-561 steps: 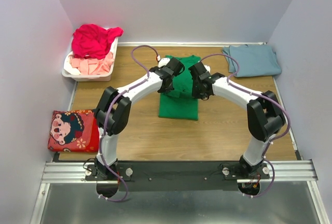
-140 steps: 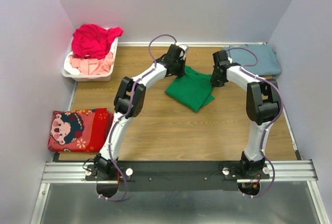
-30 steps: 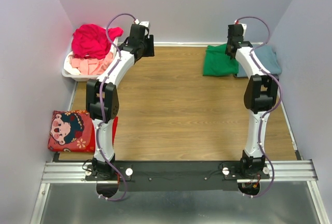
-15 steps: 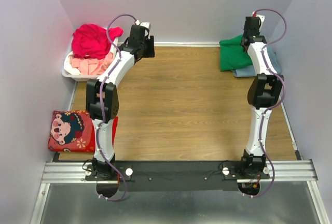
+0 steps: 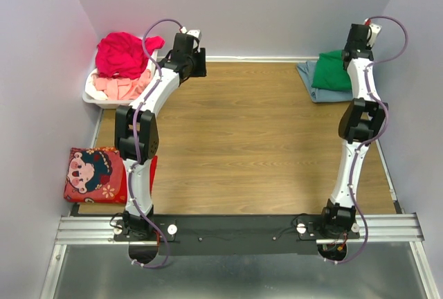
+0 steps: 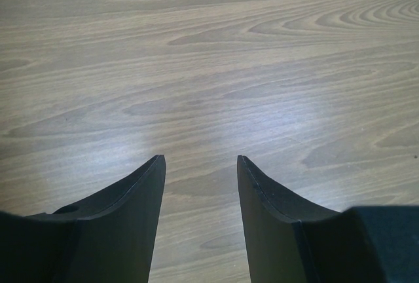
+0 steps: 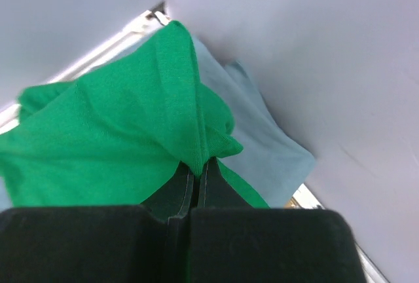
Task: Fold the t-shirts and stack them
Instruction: Neatly place the folded tshirt to the corner
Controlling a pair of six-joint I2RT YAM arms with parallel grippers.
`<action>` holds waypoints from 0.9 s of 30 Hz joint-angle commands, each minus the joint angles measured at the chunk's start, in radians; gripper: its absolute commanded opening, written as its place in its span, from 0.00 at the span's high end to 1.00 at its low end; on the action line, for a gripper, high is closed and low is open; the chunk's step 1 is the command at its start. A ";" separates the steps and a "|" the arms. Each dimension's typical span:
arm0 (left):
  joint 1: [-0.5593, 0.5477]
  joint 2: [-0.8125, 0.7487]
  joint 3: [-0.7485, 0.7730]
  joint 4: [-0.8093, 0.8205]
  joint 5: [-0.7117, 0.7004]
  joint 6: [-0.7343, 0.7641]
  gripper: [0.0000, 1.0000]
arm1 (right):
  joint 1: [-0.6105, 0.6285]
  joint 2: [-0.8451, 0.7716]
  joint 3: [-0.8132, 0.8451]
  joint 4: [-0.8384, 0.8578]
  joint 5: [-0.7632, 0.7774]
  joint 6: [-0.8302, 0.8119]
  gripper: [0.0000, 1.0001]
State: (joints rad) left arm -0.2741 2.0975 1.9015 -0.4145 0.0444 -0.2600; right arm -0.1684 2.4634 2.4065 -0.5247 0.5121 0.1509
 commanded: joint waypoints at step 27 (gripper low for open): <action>0.007 0.050 0.094 -0.053 0.015 0.018 0.43 | -0.011 -0.038 0.069 0.025 0.037 0.084 0.27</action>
State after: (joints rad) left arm -0.2741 2.1380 1.9564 -0.4595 0.0456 -0.2504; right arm -0.1783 2.5679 2.5076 -0.5148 0.5159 0.2127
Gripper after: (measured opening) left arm 0.568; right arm 0.725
